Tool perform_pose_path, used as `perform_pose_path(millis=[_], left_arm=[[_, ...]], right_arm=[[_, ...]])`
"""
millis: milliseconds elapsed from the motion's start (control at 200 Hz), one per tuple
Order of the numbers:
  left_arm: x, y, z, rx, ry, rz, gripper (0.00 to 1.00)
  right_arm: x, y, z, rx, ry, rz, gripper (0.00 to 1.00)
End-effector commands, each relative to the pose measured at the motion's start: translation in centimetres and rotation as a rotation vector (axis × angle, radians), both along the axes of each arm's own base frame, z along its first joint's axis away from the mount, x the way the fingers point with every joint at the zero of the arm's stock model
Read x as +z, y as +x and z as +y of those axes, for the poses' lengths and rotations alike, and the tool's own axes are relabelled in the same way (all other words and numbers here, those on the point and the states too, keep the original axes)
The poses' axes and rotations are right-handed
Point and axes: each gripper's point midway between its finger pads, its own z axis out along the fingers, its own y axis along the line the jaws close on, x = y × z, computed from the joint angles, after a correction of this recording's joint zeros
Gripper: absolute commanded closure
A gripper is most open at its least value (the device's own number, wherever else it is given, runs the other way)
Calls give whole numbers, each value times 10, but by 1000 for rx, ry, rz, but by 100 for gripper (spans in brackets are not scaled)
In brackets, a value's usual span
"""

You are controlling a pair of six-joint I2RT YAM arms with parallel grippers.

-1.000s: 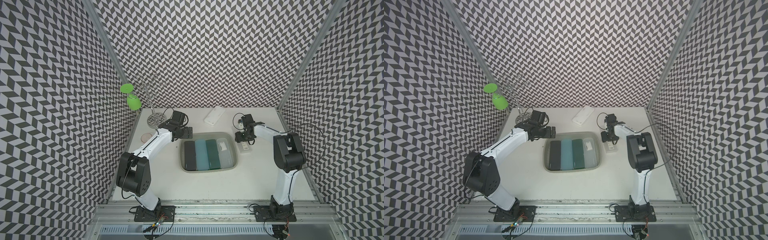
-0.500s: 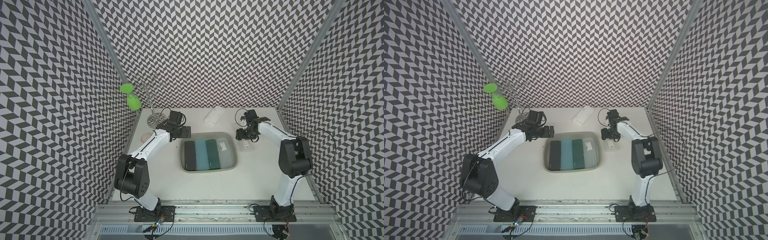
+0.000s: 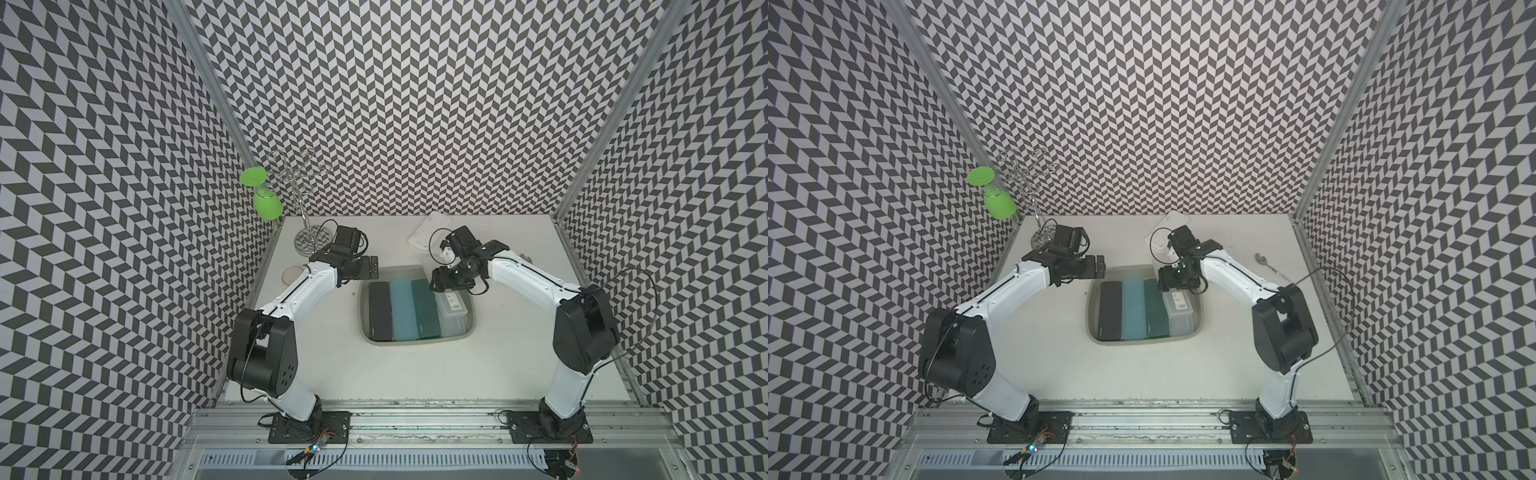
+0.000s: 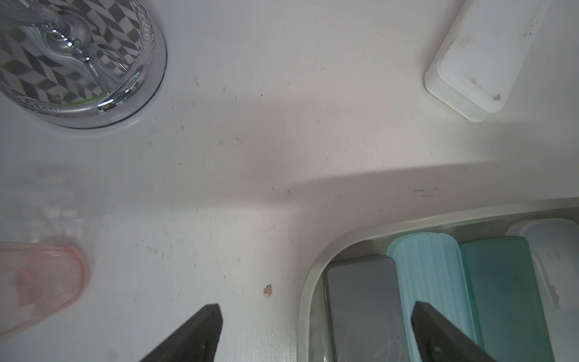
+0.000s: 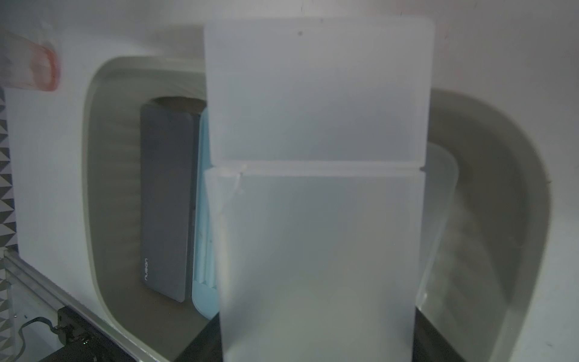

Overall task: Put the pencil case into the storage box
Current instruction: Place the pencil case at the storage box, then move the pencil case to the center of the board.

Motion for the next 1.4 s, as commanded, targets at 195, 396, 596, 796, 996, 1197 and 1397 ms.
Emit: perform_pose_path(millis=[195,396,596,796,996,1197,1397], left_arm=[[3,-3,2,-11,-12,-26,0],[2,0,2,-13,-6,-20,0],[4,6,0,-11,-11,-29,1],[12,15,-4,-7,-31,-41,1],[28,28,-7,-3,-29,-53,0],[44,36,-7,22,-34,-72,0],[53,40,-9,44,-68,-92,1]], right_arm=[[-37,10,-9,-87,-55,2,38],[-41,9,-19,-98,-107,2,12],[8,20,-31,-134,-131,-114,3],[78,35,-41,-176,-129,-279,0],[87,95,-37,-164,-88,-405,0],[61,197,-22,-187,6,-453,0],[70,256,34,-32,278,-596,0]])
